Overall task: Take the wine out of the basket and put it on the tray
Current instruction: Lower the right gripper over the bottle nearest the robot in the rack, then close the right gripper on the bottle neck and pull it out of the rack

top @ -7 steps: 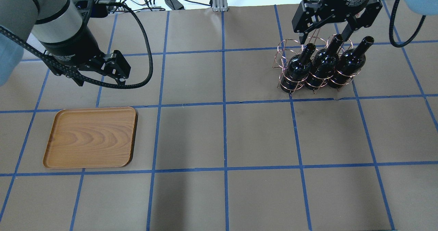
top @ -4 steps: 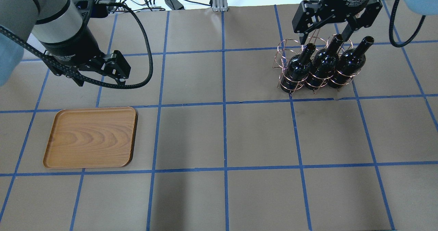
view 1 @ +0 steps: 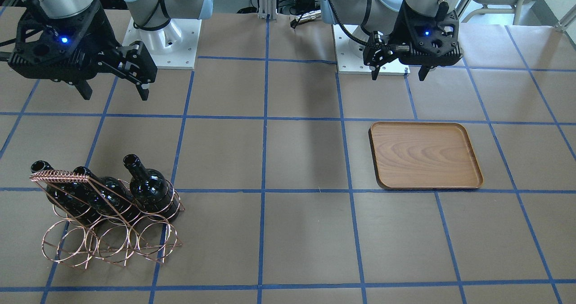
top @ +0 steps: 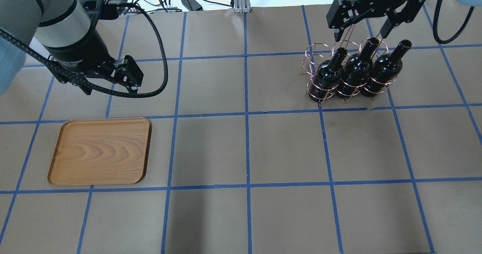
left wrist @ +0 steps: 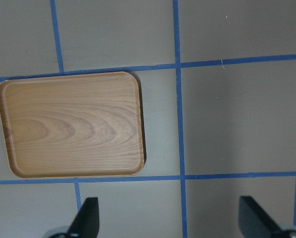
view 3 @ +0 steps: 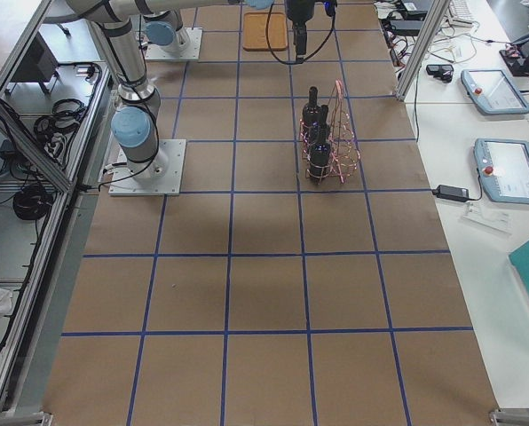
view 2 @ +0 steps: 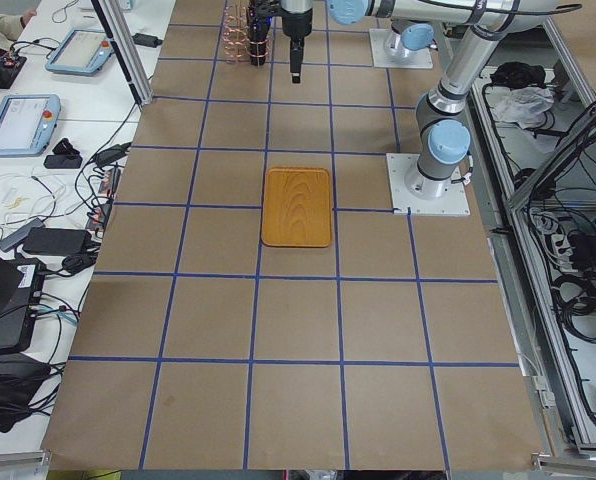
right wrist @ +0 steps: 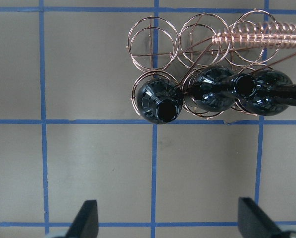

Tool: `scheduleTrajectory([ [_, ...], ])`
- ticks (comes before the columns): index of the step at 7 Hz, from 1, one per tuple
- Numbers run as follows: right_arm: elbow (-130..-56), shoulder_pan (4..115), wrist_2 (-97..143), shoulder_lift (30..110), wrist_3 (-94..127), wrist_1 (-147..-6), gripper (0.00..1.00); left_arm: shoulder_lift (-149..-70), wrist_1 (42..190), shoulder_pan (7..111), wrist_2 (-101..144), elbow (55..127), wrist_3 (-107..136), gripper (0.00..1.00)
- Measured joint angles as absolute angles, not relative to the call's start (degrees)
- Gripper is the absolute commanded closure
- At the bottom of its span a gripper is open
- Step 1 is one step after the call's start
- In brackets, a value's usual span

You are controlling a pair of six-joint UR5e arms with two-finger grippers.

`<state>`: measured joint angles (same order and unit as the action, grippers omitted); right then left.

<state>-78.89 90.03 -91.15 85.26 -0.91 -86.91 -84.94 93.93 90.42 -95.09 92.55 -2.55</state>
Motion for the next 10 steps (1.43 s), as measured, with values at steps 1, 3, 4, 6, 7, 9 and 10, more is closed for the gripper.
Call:
scheduleTrajectory([
  [1,-77.85,88.70,-91.84,83.68,-1.76,-86.64,0.00,-84.91,93.94,90.42,-95.10,92.55,-2.55,0.00],
  [3,-77.11,85.12,-91.60,80.33,-5.47,-87.69,0.01,-84.91,93.95,90.39,-95.12,92.55,-2.55,0.00],
  [4,-77.09,84.22,-91.06,77.97,-8.16,-90.09,0.04,-84.92,93.96,90.36,-95.14,92.55,-2.55,0.00],
  [6,-77.58,83.63,-90.83,73.66,-11.67,-94.35,0.08,-84.93,93.95,90.40,-95.13,92.70,-2.55,0.00],
  [7,-78.88,83.51,-90.85,72.77,-13.31,-95.98,0.09,-84.89,93.95,90.41,-95.16,92.76,-2.55,0.00],
  [9,-81.05,83.35,-91.00,72.38,-14.31,-98.19,0.23,-84.83,93.95,90.36,-95.18,92.94,-2.55,0.00],
  [10,-81.44,82.88,-91.22,72.36,-14.41,-98.27,0.47,-84.74,93.96,90.37,-95.17,93.14,-2.55,0.00],
])
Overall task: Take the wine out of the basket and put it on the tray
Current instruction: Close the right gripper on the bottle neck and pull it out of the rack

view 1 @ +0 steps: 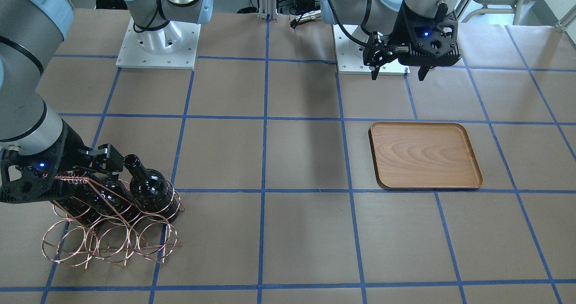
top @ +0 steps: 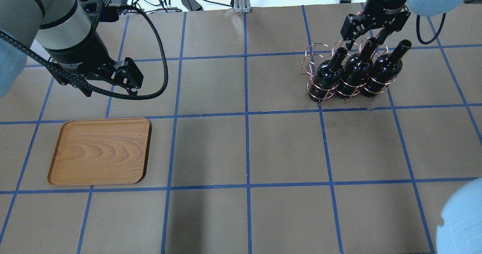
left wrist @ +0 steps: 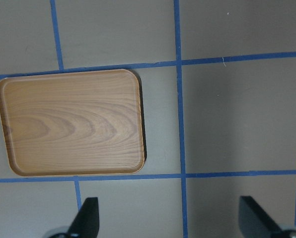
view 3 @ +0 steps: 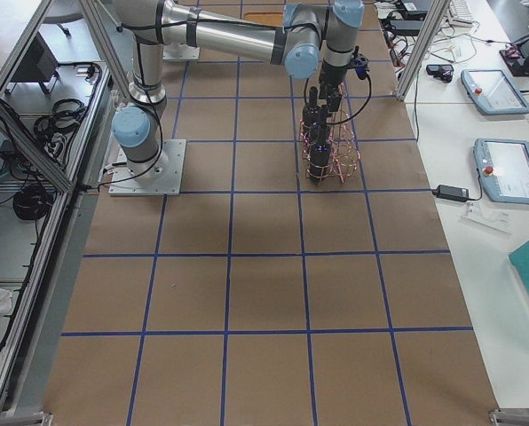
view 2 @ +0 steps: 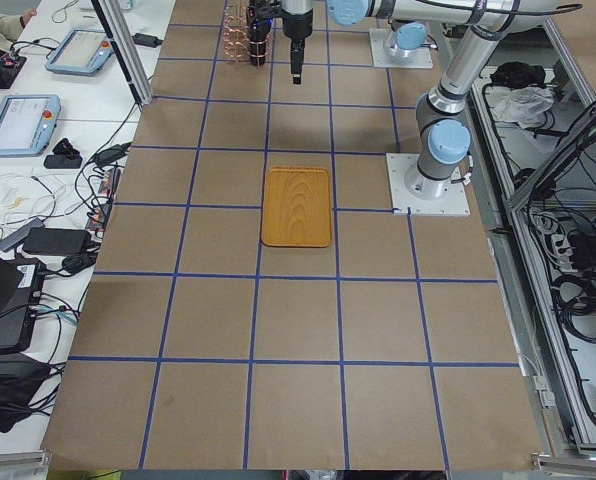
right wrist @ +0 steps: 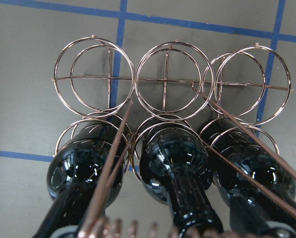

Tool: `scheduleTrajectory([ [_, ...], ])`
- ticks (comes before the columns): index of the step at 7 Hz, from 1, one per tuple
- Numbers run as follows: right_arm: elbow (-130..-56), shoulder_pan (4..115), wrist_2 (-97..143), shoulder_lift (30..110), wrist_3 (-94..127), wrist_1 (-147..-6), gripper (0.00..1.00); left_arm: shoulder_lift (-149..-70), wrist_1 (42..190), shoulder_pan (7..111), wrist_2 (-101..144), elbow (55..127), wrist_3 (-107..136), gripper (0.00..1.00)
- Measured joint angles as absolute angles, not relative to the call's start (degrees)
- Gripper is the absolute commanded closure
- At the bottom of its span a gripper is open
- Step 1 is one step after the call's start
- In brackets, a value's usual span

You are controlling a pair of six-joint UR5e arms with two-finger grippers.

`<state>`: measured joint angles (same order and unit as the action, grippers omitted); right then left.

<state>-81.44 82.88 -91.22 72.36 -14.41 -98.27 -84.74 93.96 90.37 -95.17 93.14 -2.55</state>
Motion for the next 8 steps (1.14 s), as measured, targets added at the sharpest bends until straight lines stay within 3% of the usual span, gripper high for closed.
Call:
scheduleTrajectory([
  [1,-81.59,82.01,-91.22,72.34,-14.49,-98.05,0.49,-84.63,93.96,90.38,-95.15,93.32,-2.55,0.00],
  [2,-81.65,81.40,-91.04,72.34,-14.52,-97.96,0.62,-84.56,93.94,90.37,-95.17,93.39,-2.55,0.00],
  [4,-81.72,81.08,-90.64,72.33,-14.41,-98.13,0.77,-84.48,93.92,90.35,-95.18,93.42,-2.55,0.00],
  [8,-81.01,81.08,-89.02,73.40,-13.85,-97.95,0.80,-84.46,93.90,90.32,-95.19,93.43,-2.55,0.00],
])
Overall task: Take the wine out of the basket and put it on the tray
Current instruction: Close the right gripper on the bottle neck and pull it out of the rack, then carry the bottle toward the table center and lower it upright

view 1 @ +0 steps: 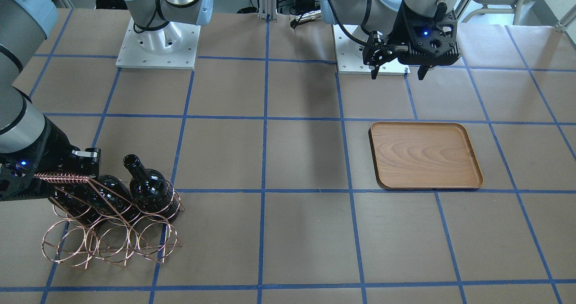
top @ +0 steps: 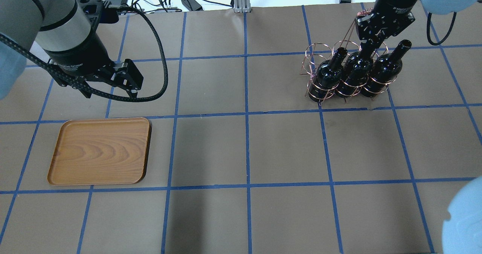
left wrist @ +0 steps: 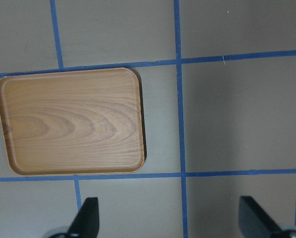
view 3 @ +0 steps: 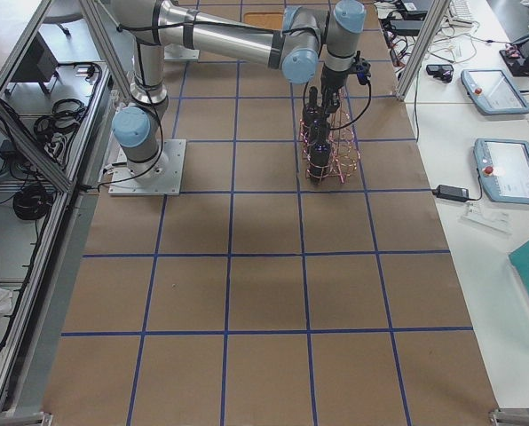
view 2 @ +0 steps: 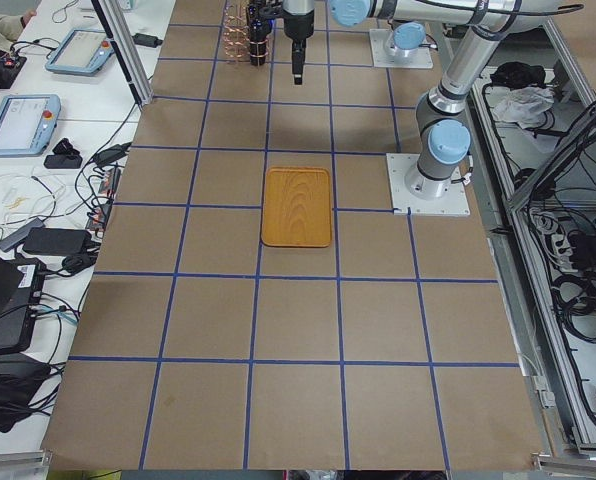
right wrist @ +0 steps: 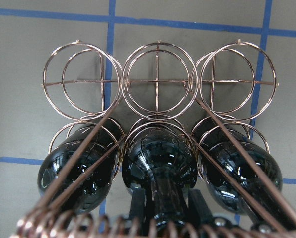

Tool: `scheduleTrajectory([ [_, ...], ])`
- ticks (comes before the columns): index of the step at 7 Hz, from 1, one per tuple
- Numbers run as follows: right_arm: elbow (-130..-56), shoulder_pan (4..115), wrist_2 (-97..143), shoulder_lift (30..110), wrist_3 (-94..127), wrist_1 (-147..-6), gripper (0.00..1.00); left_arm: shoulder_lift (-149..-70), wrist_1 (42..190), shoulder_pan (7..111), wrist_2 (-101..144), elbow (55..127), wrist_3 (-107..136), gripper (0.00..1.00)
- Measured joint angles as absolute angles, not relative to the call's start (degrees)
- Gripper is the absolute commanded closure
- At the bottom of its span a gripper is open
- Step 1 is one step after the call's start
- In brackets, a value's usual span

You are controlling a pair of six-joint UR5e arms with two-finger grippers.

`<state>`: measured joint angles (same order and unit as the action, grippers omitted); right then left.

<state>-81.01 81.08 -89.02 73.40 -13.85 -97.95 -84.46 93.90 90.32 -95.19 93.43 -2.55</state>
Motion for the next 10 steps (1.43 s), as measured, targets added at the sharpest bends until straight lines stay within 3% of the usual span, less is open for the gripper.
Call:
scheduleTrajectory([
  [4,-78.02,81.44,-90.06,79.88,-13.71,-91.34,0.81,-84.38,93.84,90.21,-95.15,93.43,-2.55,0.00],
  [7,-76.79,82.60,-91.88,84.99,-11.95,-82.24,0.88,-84.37,93.87,90.18,-95.12,93.43,-2.55,0.00],
  [10,-86.69,87.13,-91.71,90.58,-5.34,-82.27,0.88,-84.37,93.87,90.18,-95.18,93.48,-2.55,0.00],
])
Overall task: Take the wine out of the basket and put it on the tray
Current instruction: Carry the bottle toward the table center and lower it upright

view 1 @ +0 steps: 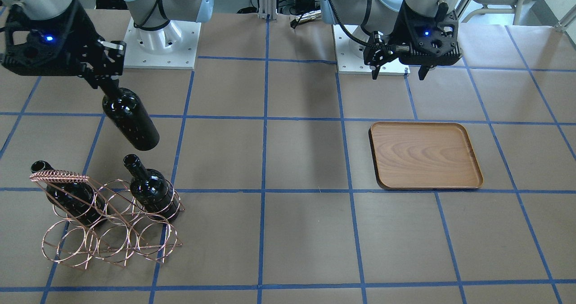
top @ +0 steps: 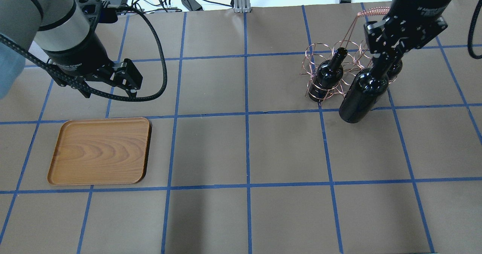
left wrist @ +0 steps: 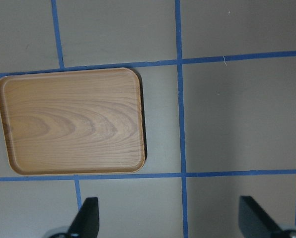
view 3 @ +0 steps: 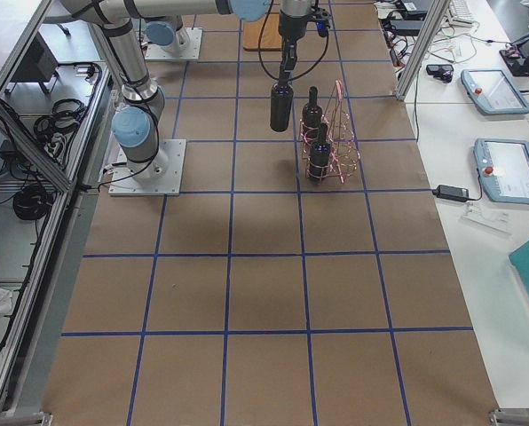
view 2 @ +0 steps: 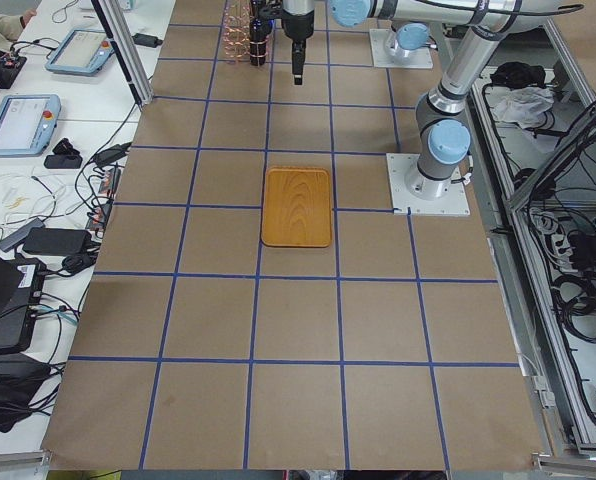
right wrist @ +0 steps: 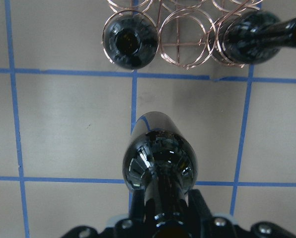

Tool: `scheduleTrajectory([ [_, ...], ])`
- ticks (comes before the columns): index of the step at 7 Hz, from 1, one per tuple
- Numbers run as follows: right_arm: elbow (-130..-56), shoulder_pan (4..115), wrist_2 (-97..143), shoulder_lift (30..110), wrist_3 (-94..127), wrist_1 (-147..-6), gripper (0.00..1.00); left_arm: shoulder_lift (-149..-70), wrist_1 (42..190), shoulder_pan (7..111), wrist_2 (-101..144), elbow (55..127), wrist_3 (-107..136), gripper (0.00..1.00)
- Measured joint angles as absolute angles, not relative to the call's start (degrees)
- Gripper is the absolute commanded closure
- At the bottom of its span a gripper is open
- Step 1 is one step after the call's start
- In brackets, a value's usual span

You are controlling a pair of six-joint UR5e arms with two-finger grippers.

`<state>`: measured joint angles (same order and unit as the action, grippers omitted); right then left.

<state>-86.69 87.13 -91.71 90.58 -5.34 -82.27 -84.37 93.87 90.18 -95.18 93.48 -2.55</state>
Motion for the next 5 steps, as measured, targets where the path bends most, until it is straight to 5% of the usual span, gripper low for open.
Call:
scheduleTrajectory([
  [5,-91.49,108.59,-91.70,86.70,20.15,-92.83,0.93,-84.38,93.87,90.17,-95.15,93.67,-2.55,0.00],
])
